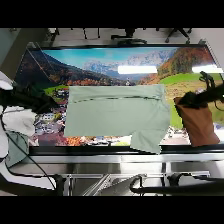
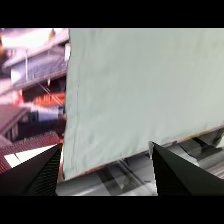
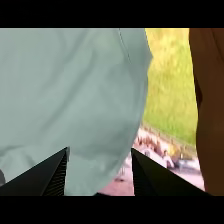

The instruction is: Fold the shirts.

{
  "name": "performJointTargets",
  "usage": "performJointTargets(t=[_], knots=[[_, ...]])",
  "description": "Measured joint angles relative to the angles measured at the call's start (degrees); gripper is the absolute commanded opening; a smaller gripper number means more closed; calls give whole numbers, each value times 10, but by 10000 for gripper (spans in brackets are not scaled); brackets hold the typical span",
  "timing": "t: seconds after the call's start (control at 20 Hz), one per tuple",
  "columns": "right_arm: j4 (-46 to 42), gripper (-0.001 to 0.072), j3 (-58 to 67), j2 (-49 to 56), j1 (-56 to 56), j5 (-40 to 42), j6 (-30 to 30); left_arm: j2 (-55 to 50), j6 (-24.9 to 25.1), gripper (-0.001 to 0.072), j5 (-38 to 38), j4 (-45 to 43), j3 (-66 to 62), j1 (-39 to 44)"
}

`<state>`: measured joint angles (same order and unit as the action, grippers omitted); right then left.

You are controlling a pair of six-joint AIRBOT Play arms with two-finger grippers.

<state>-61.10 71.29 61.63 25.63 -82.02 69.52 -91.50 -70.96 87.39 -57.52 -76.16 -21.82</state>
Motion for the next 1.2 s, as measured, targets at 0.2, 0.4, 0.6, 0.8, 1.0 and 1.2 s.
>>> performJointTargets(t=[0.2, 0.4, 0.6, 0.8, 1.0, 1.2], knots=[[-9, 433, -188, -103, 61, 17, 17, 78, 21, 596, -70, 0, 202, -19], [12, 438, -323, -133, 79, 53, 21, 80, 30, 594, -135, 17, 296, 4], [73, 438, -405, -116, 69, 92, -6, 35, 45, 12, -173, 43, 291, 44], [151, 429, -436, -65, 17, 114, -39, 4, 52, 12, -176, 49, 247, 71], [205, 42, -432, -13, -31, 142, -85, -5, 54, 8, -172, 47, 224, 80], [174, 18, -398, -35, -30, 157, -69, 15, 32, 8, -150, -15, 219, 75]])
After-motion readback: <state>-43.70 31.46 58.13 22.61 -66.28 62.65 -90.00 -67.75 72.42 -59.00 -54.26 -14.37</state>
